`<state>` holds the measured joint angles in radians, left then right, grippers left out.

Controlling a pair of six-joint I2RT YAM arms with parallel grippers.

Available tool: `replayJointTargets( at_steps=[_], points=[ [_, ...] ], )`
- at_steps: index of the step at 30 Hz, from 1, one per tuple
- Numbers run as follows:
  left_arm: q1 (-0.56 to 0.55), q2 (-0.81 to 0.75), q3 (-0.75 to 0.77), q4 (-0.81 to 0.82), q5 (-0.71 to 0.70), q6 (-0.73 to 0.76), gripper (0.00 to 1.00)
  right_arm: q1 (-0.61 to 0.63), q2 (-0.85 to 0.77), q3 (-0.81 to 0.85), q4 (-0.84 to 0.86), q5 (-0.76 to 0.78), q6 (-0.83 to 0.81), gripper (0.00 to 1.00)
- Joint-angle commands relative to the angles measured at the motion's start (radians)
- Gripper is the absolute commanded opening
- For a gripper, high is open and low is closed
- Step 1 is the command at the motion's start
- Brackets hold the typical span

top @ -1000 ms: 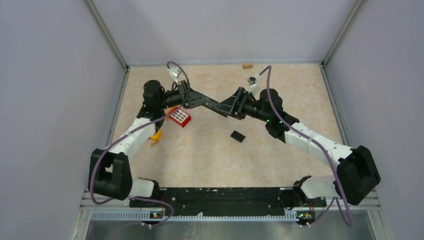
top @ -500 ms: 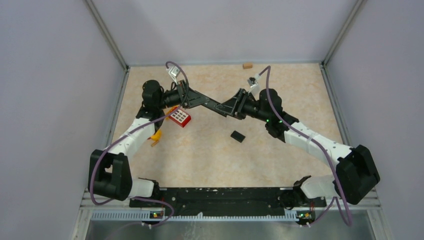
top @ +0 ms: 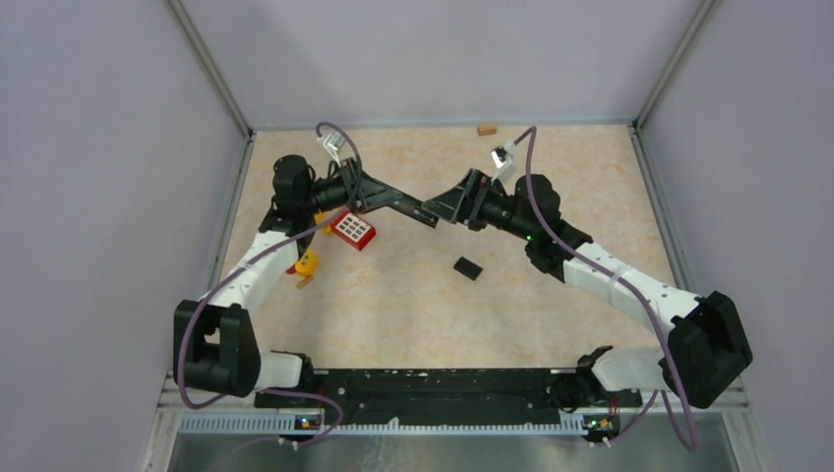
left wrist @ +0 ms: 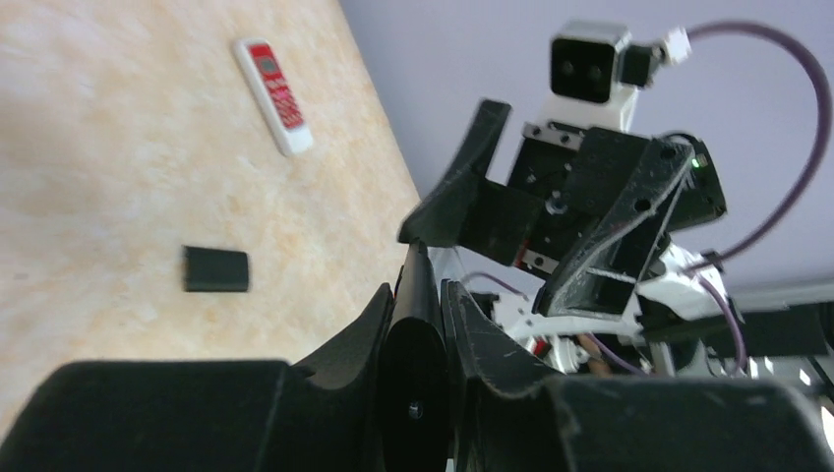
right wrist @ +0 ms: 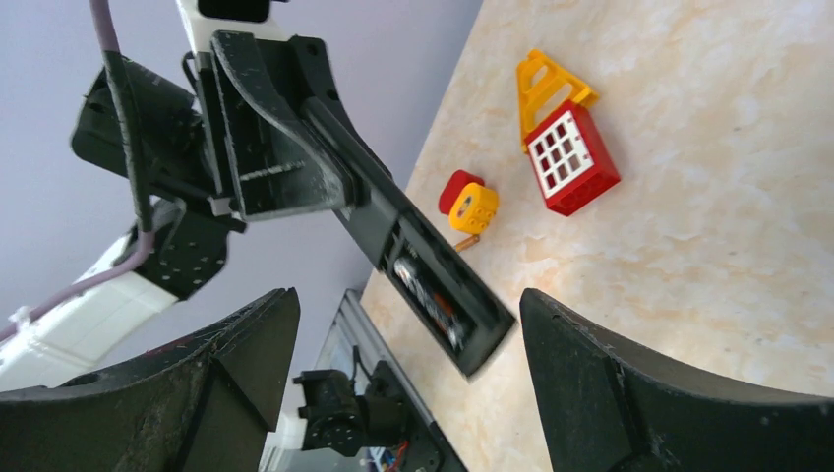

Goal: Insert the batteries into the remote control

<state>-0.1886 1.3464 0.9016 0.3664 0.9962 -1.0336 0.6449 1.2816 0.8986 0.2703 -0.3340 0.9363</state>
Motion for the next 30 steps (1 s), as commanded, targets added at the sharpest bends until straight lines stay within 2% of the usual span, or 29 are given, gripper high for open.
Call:
replayJointTargets(
  at_steps=[1,4,7,11,14,17,20,25,28,30],
  points=[
    [0.09,-0.089,0.086,-0.214,-0.083,0.179,0.0,-0.001,-0.026,0.051,-0.054,0.072,-0.117,0.85],
    [0.165,-0.133,0.143,-0.474,-0.212,0.315,0.0,-0.001,-0.002,0.067,-0.078,0.075,-0.16,0.85],
    [0.276,-0.187,0.163,-0.601,-0.306,0.345,0.0,0.001,0.04,0.073,-0.04,0.027,-0.197,0.83],
    [0.374,-0.267,0.166,-0.684,-0.459,0.341,0.0,0.032,0.181,0.105,0.05,-0.05,-0.239,0.61],
    [0.427,-0.315,0.176,-0.689,-0.527,0.327,0.0,0.156,0.307,0.185,0.023,0.02,-0.36,0.59],
    [0.493,-0.32,0.218,-0.703,-0.478,0.291,0.0,0.266,0.444,0.308,-0.038,0.103,-0.467,0.59],
    [0.539,-0.303,0.247,-0.678,-0.41,0.231,0.0,0.344,0.559,0.376,0.04,0.115,-0.505,0.58],
    [0.625,-0.229,0.295,-0.633,-0.318,0.145,0.0,0.459,0.708,0.439,0.224,0.064,-0.617,0.56],
    [0.679,-0.183,0.305,-0.557,-0.264,0.082,0.0,0.51,0.801,0.527,0.221,0.051,-0.737,0.57],
    [0.706,-0.143,0.345,-0.564,-0.245,0.09,0.0,0.515,0.871,0.603,0.188,0.001,-0.819,0.59]
  ],
)
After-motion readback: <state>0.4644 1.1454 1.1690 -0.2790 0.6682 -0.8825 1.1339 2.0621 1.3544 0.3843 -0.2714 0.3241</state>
